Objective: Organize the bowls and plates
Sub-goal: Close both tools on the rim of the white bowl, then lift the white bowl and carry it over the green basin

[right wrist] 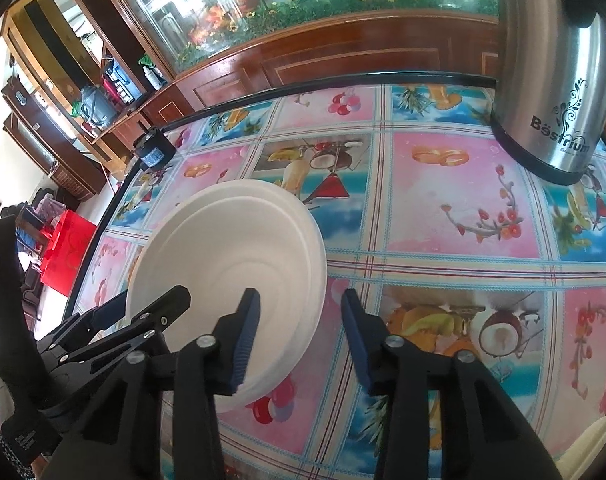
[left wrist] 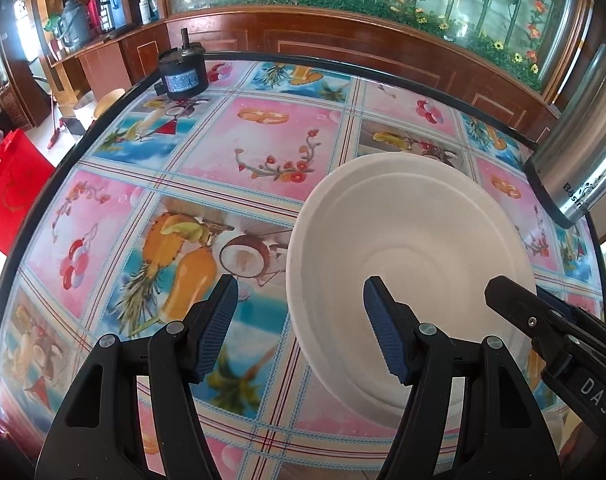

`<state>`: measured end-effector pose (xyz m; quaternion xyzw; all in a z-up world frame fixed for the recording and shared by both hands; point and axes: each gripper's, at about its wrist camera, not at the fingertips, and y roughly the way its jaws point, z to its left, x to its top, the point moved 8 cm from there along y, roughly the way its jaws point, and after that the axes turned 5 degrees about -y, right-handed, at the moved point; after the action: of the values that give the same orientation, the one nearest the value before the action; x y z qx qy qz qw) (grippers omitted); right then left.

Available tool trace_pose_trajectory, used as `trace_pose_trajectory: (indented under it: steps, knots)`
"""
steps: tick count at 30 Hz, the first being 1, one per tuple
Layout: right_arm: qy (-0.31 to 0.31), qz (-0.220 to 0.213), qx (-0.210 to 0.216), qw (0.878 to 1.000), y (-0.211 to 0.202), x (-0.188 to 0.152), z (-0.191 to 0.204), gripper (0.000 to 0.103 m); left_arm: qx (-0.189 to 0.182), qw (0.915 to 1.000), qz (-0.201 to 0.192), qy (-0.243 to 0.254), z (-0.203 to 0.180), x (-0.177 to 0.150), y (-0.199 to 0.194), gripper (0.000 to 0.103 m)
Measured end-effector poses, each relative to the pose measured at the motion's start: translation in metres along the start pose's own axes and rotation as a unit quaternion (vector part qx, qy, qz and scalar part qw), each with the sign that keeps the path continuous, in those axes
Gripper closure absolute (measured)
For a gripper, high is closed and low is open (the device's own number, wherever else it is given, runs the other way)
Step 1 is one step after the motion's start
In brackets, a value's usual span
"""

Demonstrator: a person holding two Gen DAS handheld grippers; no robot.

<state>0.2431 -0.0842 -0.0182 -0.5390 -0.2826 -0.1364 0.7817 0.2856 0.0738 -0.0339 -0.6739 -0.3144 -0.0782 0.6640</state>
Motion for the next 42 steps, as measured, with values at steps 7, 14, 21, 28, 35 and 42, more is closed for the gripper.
trace_pose_trajectory:
  steps: [7,14,21,28,35,42]
  knots:
    - [-0.007,0.003,0.001,1.0,0.004,-0.002,0.001,0.088,0.003,1.0,0.005,0.008,-0.001,-0.004,0.004,0.081]
    - [-0.015,-0.003,-0.001,1.0,-0.004,-0.008,0.005,0.09,-0.008,0.9999,-0.008,0.003,-0.002,-0.006,-0.009,0.087]
    - [-0.013,-0.007,0.003,1.0,-0.016,-0.016,0.008,0.089,-0.024,0.9997,-0.004,-0.003,0.003,-0.017,-0.023,0.087]
    - [-0.022,-0.016,0.005,1.0,-0.036,-0.031,0.024,0.089,-0.033,0.9994,-0.012,0.0,0.013,-0.034,-0.052,0.087]
    - [-0.022,-0.02,0.011,0.999,-0.057,-0.052,0.04,0.089,-0.045,0.9988,-0.018,0.009,0.025,-0.055,-0.085,0.087]
    - [-0.041,-0.041,0.008,0.998,-0.091,-0.081,0.066,0.089,-0.043,0.9978,-0.042,0.028,0.041,-0.084,-0.127,0.087]
